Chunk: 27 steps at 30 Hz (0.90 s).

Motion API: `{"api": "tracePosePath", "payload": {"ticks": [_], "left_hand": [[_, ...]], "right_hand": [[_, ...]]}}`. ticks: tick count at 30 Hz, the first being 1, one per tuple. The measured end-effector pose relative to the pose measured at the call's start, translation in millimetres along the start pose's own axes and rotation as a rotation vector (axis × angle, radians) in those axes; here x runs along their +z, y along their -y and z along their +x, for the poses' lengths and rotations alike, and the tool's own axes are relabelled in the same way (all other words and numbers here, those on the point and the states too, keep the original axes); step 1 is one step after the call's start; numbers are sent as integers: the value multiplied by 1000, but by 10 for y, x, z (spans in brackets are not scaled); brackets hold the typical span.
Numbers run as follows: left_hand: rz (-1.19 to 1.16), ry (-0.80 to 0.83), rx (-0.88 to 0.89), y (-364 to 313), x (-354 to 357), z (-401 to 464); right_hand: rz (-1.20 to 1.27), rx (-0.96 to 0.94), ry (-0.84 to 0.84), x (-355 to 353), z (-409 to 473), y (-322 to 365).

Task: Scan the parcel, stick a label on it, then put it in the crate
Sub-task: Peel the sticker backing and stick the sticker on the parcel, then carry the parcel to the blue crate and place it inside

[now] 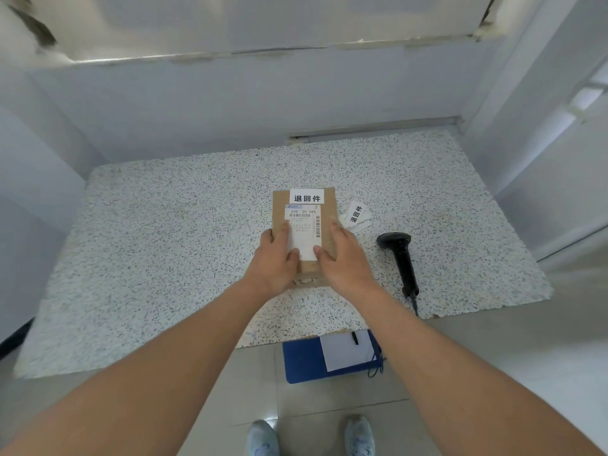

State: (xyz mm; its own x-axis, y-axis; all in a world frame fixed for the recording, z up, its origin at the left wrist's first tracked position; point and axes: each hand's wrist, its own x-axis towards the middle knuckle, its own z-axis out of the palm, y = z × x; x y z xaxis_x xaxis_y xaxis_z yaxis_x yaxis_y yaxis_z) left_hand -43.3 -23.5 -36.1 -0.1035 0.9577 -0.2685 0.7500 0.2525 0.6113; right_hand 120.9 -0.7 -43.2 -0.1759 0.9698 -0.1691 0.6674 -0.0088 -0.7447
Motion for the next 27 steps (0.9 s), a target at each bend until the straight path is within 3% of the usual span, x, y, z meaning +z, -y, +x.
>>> {"api": "tracePosePath", "payload": {"ticks": [14,27], "left_hand": [[53,-235,272,-824,-1386,-385],[159,-483,441,-1768,-2440,-1246]], "right_hand": [[-52,-186,-226,-780,-242,1373],[-58,-469,-290,-1834,-836,2510]]}}
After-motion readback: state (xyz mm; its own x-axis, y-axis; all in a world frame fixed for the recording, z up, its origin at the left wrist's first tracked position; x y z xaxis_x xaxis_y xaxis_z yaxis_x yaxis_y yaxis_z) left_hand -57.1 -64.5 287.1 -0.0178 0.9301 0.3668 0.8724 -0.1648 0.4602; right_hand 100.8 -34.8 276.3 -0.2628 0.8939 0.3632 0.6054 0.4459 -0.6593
